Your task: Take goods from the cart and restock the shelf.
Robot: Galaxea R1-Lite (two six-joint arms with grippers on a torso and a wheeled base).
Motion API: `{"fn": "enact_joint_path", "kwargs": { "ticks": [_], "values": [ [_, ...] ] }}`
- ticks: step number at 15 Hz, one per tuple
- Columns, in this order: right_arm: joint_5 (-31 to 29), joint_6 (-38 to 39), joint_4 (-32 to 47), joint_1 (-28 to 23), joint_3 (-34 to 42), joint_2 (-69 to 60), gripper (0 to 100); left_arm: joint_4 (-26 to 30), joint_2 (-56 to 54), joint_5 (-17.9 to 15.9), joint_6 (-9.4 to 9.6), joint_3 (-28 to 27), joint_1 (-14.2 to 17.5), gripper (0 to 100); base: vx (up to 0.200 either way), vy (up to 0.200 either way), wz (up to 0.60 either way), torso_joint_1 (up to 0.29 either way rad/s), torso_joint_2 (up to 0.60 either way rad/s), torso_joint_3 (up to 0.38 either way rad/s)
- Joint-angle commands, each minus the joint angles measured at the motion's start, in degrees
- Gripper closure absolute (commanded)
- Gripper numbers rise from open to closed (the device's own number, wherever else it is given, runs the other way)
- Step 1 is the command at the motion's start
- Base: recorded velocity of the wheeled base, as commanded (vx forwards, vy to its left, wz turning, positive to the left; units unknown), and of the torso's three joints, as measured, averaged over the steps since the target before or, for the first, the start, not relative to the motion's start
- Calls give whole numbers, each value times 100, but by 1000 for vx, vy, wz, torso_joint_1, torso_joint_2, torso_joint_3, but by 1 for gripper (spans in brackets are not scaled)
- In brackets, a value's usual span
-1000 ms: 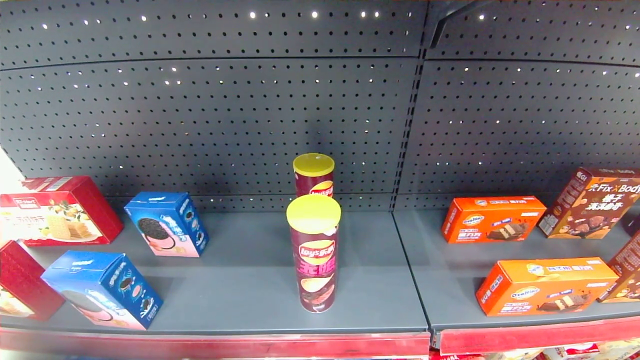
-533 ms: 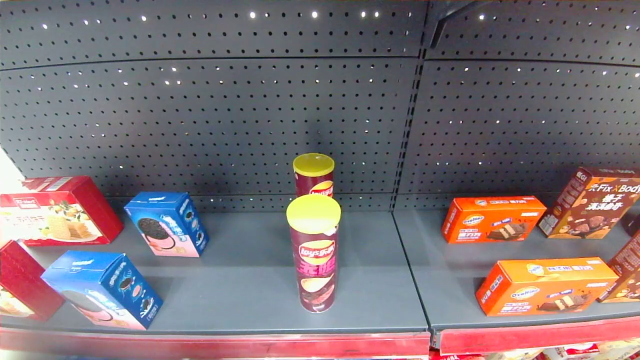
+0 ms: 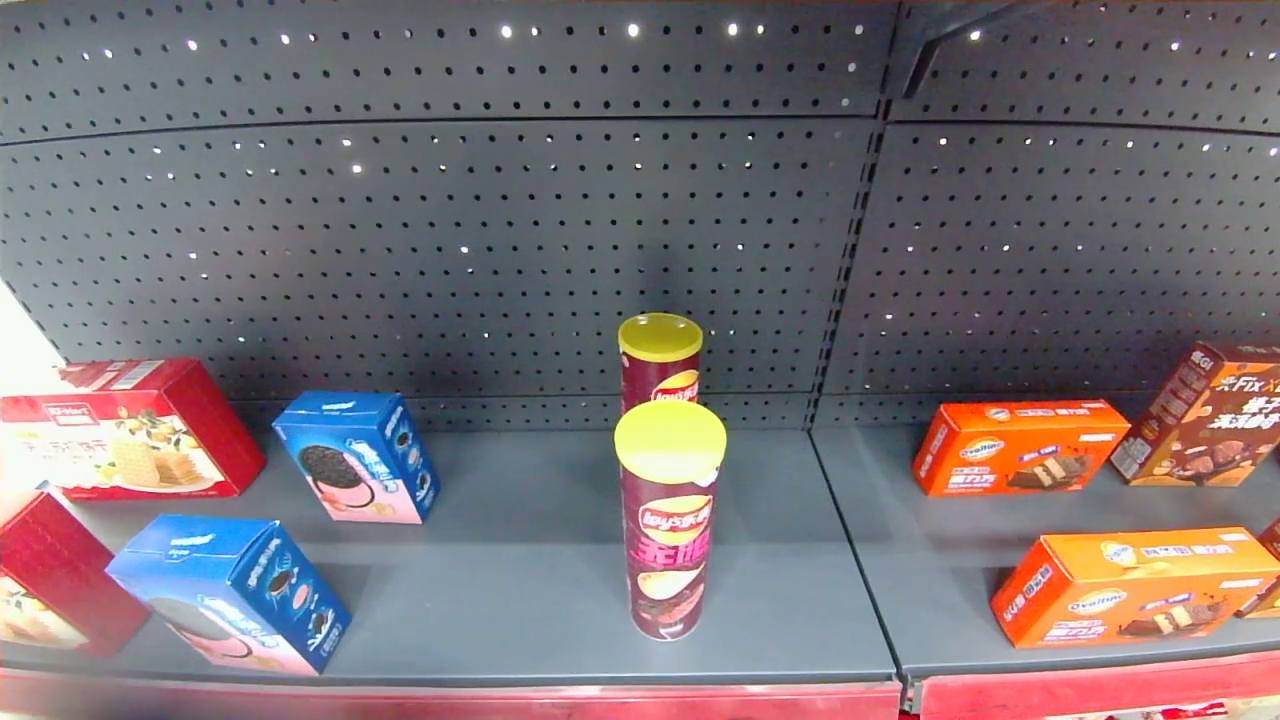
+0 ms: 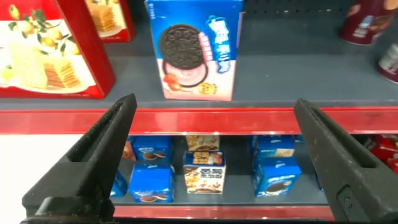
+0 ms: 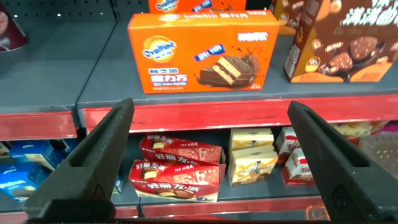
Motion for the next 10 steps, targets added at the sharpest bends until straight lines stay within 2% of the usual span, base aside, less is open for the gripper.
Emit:
{"fn": "enact_joint_path", "kwargs": {
  "ticks": [1, 5, 8, 10],
  "values": [
    [1, 4, -5, -5, 0, 8, 0, 0, 23, 4, 32, 0, -7, 0, 0, 0, 0, 0, 0, 0],
    [1, -5, -5, -5, 0, 8, 0, 0, 23, -5, 23, 0, -7, 0, 0, 0, 0, 0, 0, 0],
    [1, -5, -5, -5, 0, 8, 0, -9, 23, 22, -73, 0, -7, 0, 0, 0, 0, 0, 0, 0],
    [1, -5, -5, -5, 0, 8, 0, -9, 23, 22, -73, 0, -7, 0, 0, 0, 0, 0, 0, 0]
  ]
}}
